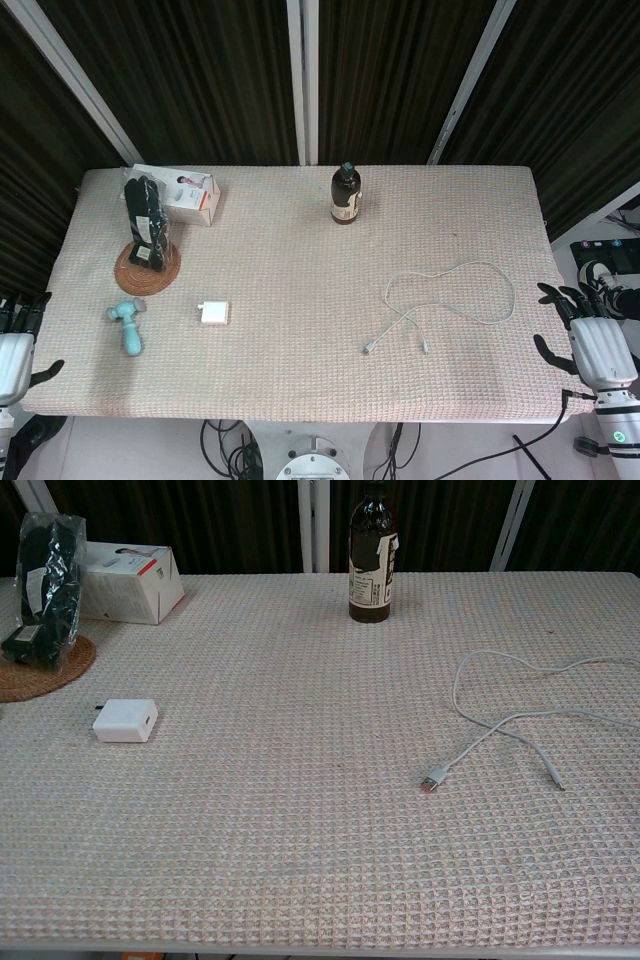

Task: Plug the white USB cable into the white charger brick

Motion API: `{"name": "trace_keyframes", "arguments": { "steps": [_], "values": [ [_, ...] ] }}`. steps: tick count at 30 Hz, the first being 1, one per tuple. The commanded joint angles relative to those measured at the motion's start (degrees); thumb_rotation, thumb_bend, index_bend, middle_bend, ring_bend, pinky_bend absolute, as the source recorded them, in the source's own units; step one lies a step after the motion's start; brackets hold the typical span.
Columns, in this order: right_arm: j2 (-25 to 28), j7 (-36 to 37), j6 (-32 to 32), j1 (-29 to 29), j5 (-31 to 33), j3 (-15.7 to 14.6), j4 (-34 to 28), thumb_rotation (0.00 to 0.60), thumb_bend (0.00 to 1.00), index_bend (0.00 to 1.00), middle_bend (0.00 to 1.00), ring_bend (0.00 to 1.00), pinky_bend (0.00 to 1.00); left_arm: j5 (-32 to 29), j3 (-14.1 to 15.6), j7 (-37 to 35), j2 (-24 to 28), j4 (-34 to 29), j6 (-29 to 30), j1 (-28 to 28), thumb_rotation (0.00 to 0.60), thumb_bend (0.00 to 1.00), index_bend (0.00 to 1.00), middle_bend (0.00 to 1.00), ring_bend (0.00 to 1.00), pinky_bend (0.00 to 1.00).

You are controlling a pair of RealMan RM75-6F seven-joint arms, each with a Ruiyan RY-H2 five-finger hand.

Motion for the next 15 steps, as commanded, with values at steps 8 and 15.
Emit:
{"name": "trace_keyframes", "arguments": {
  "steps": [8,15],
  "values": [
    [0.42,-0.13,-3.55,2.63,-2.33,-0.58,-0.97,0.6,0.28,0.12,0.28,0.13,0.06,0.44,0.0,0.2,-0.14,-0.59,0.2,0.1,0.6,0.06,0.09,0.12,0.03,0.0],
    [0.99,-6.36,-15.03,12.52,-8.34,0.3,-6.01,0.6,0.26,0.22,0.3,0.13,0.06,1.53,-0.03,-0.11,-0.61,-0.99,1.01,0.23,0.6,0.06,0.09,0.12,0.03,0.0]
  ]
}}
